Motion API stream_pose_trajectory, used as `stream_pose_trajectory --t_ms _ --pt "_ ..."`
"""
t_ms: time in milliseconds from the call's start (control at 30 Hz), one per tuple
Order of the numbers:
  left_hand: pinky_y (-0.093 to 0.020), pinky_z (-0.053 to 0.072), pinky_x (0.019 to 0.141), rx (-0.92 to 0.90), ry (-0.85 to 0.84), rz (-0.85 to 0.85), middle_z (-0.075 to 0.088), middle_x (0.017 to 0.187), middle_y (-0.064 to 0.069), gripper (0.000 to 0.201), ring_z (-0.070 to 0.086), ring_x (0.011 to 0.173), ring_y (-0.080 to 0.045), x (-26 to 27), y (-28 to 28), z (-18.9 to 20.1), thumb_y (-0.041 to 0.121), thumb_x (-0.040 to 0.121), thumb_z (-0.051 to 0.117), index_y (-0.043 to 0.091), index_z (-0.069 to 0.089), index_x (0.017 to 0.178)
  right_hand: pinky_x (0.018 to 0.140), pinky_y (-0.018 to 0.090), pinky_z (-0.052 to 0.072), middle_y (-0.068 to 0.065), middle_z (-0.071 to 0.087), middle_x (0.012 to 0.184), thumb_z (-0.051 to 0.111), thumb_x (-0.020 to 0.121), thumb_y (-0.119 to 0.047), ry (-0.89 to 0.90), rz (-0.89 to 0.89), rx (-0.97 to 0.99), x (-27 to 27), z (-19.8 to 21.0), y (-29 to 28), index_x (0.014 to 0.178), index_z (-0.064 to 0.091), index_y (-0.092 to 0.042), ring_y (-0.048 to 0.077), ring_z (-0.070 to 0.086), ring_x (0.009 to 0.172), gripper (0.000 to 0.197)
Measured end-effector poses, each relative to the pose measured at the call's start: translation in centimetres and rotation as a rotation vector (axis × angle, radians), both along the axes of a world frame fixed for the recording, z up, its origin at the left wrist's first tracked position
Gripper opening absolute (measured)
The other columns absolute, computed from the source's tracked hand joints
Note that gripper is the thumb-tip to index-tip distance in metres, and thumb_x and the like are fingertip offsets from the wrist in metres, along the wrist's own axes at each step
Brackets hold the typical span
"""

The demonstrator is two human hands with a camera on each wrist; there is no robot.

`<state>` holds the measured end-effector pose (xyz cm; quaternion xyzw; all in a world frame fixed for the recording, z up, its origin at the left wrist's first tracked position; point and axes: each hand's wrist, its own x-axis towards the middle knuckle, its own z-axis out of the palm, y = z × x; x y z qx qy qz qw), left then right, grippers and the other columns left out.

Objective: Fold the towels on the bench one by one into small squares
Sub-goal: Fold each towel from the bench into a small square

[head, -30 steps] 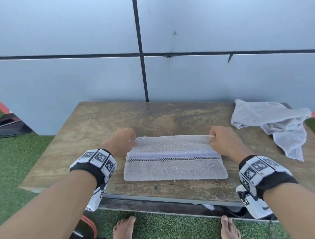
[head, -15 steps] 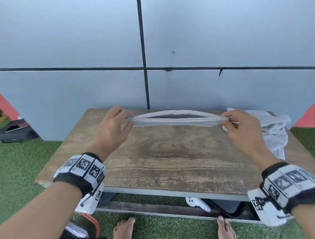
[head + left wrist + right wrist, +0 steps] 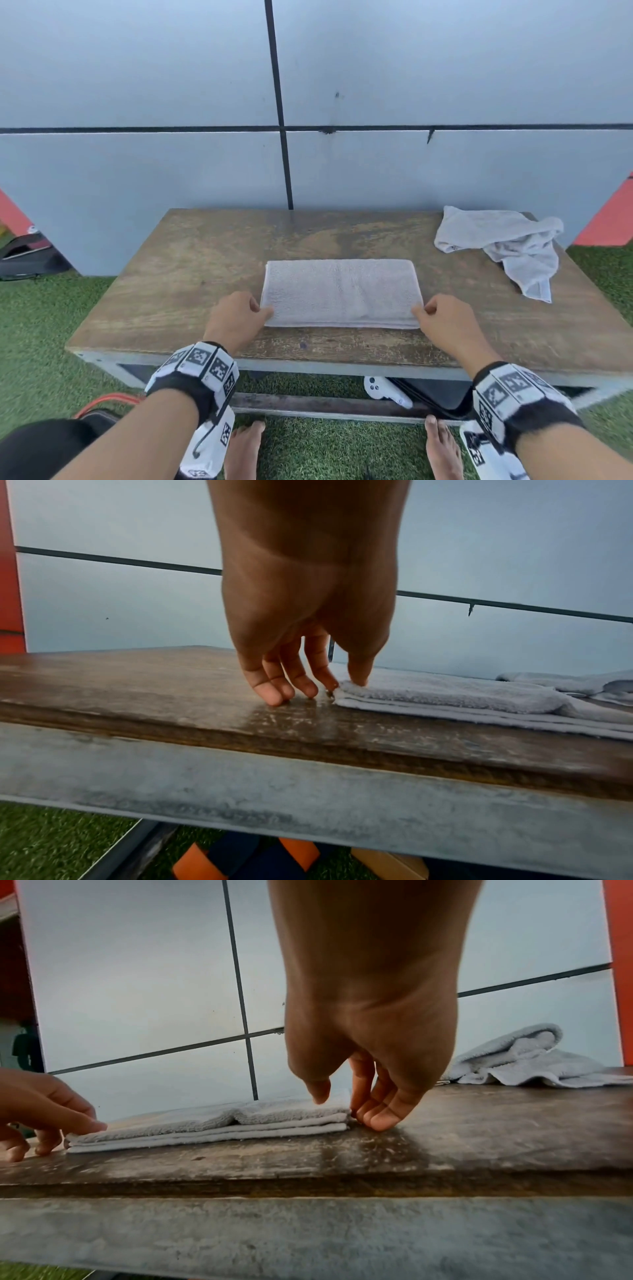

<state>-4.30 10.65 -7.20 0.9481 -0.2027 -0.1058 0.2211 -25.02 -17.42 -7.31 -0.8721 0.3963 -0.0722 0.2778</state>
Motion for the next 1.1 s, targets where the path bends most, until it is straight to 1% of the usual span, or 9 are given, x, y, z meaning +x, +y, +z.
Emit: stream_pose_trajectory --t_ms 100,333,467,633,700,800,900,1000,1100 --pt "-0.024 0.039 0.052 -0.045 0.028 0.021 0.048 0.053 0.001 0.039 0.043 0.047 -0.017 -0.2 -0.4 0.0 0.033 0.091 0.067 0.018 0.046 0.062 0.052 0.03 0.039 0.003 0.048 0.057 0.06 0.097 -0.033 0.054 -0.027 0.015 0.3 0.2 -0.2 0.065 0.045 -0.012 0.018 0.047 0.052 0.041" --pt "-0.025 0.033 0.046 -0.142 -0.041 0.038 0.036 0.044 0.002 0.048 0.032 0.041 -0.016 0.1 -0.4 0.9 0.022 0.093 0.06 0.019 0.037 0.051 0.059 0.034 0.045 0.009 0.063 0.072 0.057 0.094 -0.026 -0.074 -0.043 0.002 -0.2 1.3 -0.5 0.077 0.056 -0.004 0.025 0.061 0.069 0.027" --pt "-0.025 0.028 0.046 -0.19 -0.028 0.075 0.031 0.042 0.004 0.049 0.029 0.042 -0.016 -0.1 -0.4 1.6 0.013 0.089 0.06 0.019 0.034 0.047 0.059 0.033 0.044 0.006 0.053 0.061 0.06 0.089 -0.025 -0.045 -0.039 0.073 -0.5 1.3 -0.6 0.065 0.047 -0.014 0.02 0.048 0.056 0.029" --pt "-0.014 0.028 0.036 -0.181 0.022 0.084 0.034 0.035 0.004 0.052 0.029 0.032 -0.009 -0.3 -0.2 1.5 0.005 0.085 0.063 0.017 0.037 0.042 0.054 0.025 0.042 0.001 0.055 0.059 0.065 0.089 -0.028 0.115 0.015 0.098 -1.1 1.2 -0.1 0.064 0.052 -0.015 0.017 0.049 0.052 0.031" --pt "-0.014 0.033 0.036 -0.164 0.053 0.122 0.047 0.039 -0.004 0.046 0.041 0.035 -0.01 -0.3 -0.1 1.3 0.004 0.084 0.065 0.011 0.048 0.043 0.052 0.024 0.041 0.0 0.053 0.057 0.067 0.088 -0.031 0.15 0.017 0.086 -1.1 1.2 -0.1 0.063 0.052 -0.016 0.017 0.049 0.051 0.033" --pt "-0.021 0.043 0.042 -0.162 0.086 0.184 0.071 0.067 -0.018 0.018 0.055 0.051 -0.015 -0.3 -0.3 1.4 0.003 0.082 0.064 0.001 0.066 0.064 0.056 0.027 0.042 0.0 0.055 0.06 0.068 0.084 -0.029 0.201 0.017 0.117 -0.7 1.7 -0.2 0.067 0.051 -0.015 0.018 0.051 0.054 0.027" --pt "-0.032 0.052 0.059 -0.154 -0.008 0.175 0.068 0.084 -0.011 0.001 0.06 0.07 -0.02 -0.6 -1.4 1.7 0.006 0.084 0.06 0.006 0.059 0.083 0.068 0.035 0.044 0.0 0.055 0.085 0.061 0.082 -0.027 0.184 -0.015 0.002 -0.3 2.1 0.3 0.084 0.048 -0.013 0.022 0.052 0.079 0.02" --pt "-0.03 0.046 0.082 -0.168 -0.195 0.011 0.055 0.108 0.001 0.014 0.052 0.097 -0.017 -1.0 -3.4 1.2 0.018 0.092 0.06 0.014 0.054 0.104 0.084 0.042 0.043 0.003 0.045 0.105 0.056 0.081 -0.024 -0.011 0.005 -0.292 1.0 1.5 1.5 0.097 0.045 -0.02 0.024 0.041 0.1 0.019" --pt "-0.028 0.041 0.098 -0.175 -0.279 -0.235 0.049 0.128 -0.002 0.028 0.045 0.116 -0.016 -1.9 -6.9 0.3 0.022 0.097 0.054 0.015 0.053 0.125 0.098 0.041 0.041 0.004 0.045 0.125 0.053 0.088 -0.024 -0.08 0.219 -0.356 4.1 0.5 3.4 0.115 0.049 -0.018 0.024 0.039 0.117 0.029"
